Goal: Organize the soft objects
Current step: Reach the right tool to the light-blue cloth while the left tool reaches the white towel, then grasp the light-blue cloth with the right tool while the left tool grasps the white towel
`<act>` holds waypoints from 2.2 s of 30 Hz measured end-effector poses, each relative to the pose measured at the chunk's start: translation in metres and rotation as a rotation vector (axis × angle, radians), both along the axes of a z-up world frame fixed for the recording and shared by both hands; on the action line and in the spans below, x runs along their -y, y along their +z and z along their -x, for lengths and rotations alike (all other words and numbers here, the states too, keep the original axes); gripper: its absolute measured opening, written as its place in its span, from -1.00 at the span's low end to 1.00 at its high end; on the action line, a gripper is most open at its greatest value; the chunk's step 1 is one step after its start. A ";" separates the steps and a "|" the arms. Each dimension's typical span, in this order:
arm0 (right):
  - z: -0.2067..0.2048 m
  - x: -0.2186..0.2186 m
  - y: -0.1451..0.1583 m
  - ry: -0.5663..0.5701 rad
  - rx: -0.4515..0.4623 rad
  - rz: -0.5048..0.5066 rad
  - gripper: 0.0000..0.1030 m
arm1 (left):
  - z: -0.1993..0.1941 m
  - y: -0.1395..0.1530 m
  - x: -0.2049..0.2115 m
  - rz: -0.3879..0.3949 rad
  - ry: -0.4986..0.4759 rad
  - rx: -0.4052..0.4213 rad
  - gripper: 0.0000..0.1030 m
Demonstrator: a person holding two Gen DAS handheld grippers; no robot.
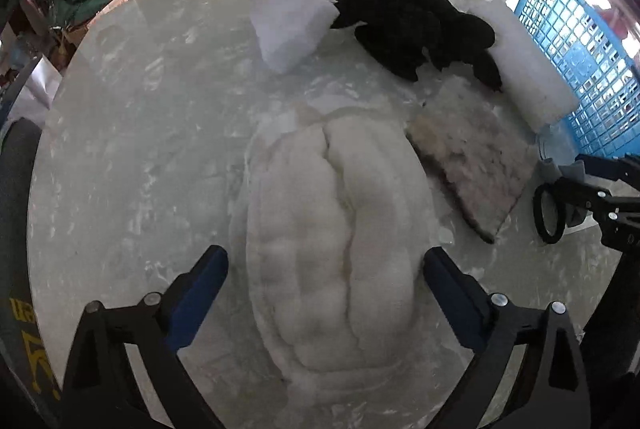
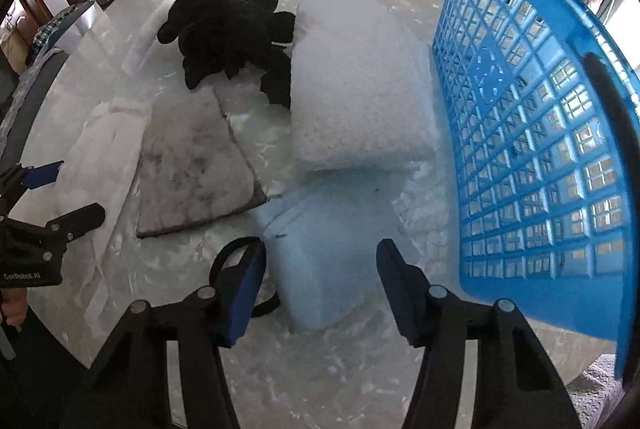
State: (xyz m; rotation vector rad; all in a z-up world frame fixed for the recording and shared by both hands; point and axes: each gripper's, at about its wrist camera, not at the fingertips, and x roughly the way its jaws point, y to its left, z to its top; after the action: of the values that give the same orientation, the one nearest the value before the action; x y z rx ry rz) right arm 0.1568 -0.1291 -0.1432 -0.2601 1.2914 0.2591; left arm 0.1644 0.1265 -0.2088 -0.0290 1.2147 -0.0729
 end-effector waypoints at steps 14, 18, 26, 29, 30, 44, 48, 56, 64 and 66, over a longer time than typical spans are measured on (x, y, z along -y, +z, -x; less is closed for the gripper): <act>-0.011 -0.015 -0.011 0.018 -0.020 -0.015 -0.79 | 0.002 0.006 0.016 0.071 -0.048 0.010 -0.37; -0.003 -0.010 0.005 0.025 -0.005 -0.022 -0.81 | 0.003 0.007 0.013 0.081 -0.040 0.005 -0.41; 0.010 -0.005 0.035 0.063 0.047 -0.020 -0.87 | 0.017 0.021 0.014 0.084 -0.044 0.054 -0.42; 0.007 0.001 0.031 0.055 0.042 -0.026 -0.92 | 0.024 0.024 0.010 0.080 -0.030 0.051 -0.43; 0.006 0.002 0.031 0.049 0.037 -0.032 -0.94 | 0.025 0.026 0.010 0.080 -0.029 0.053 -0.43; 0.017 -0.010 0.026 0.063 0.002 -0.027 -0.80 | 0.037 0.034 0.003 0.071 -0.035 0.049 -0.43; 0.016 -0.012 0.016 0.064 -0.016 -0.031 -0.18 | 0.035 0.030 0.002 0.068 -0.028 0.038 -0.43; 0.003 -0.010 -0.002 0.043 -0.035 -0.023 -0.53 | 0.032 0.030 0.006 0.072 -0.041 0.040 -0.43; 0.006 0.003 0.007 0.037 -0.021 -0.057 -0.93 | 0.033 0.034 0.006 0.072 -0.044 0.049 -0.43; 0.008 0.006 0.019 0.051 -0.002 -0.067 -0.93 | 0.034 0.036 0.006 0.073 -0.045 0.054 -0.43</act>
State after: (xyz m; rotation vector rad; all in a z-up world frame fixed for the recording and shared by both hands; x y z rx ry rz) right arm 0.1483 -0.1346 -0.1247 -0.2354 1.2768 0.3453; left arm 0.1300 0.1202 -0.1731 -0.0635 1.1580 -0.1564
